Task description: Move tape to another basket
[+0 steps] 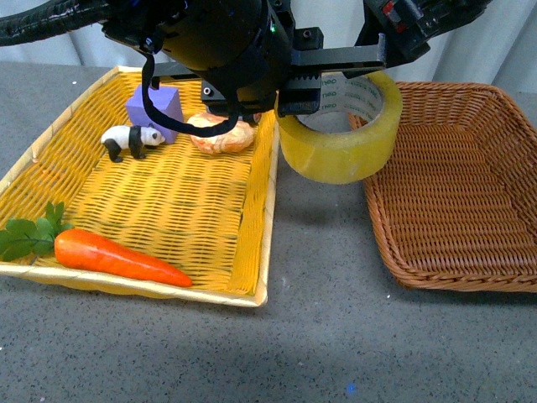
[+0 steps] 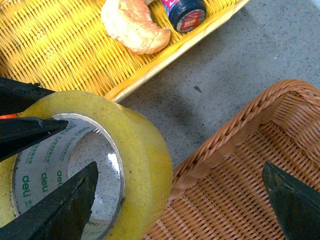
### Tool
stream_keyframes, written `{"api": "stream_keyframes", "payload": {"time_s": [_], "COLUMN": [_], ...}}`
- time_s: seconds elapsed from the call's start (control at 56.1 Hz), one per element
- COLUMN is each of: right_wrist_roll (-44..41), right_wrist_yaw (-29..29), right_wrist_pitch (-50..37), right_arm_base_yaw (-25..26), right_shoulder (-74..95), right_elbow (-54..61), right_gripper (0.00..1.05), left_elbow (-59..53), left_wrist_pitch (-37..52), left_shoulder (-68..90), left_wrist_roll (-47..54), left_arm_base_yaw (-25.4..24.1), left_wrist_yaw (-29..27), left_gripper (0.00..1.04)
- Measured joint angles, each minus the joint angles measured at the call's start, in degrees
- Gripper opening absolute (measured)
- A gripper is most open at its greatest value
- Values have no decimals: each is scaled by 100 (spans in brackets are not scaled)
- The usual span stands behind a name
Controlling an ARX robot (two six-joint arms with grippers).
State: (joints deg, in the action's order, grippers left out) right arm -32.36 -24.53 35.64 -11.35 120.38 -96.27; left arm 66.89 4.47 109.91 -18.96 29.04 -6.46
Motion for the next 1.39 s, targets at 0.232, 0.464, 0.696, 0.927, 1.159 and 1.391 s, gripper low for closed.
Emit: {"api": "stream_keyframes", "payload": {"time_s": [0.232, 0.464, 0.696, 0.927, 1.159, 1.391], "right_wrist_roll": [-2, 7, 142, 256, 269, 345], "right_wrist_yaw": [31, 46, 63, -33, 133, 511], "right_wrist_pitch": [103, 162, 197, 214, 223, 210], "right_arm_base_yaw": [-81, -92, -92, -120, -157, -9], "right_shoulder": [186, 310, 402, 404, 459, 664], "right_elbow": [-55, -138, -151, -151, -162, -354], "right_gripper": [96, 96, 67, 32, 19, 17], "left_elbow": [0, 0, 0, 0, -208, -433], "left_wrist_pitch": [0, 0, 0, 7, 608, 1635], "left_shoulder": [0, 0, 0, 0, -13, -212], "left_wrist_roll": [0, 0, -2, -22, -603, -2227], "left_arm_base_yaw": [0, 0, 0, 0, 15, -42], "left_wrist_yaw": [0, -2, -2, 22, -26, 219], "left_gripper": [16, 16, 16, 15, 20, 55]}}
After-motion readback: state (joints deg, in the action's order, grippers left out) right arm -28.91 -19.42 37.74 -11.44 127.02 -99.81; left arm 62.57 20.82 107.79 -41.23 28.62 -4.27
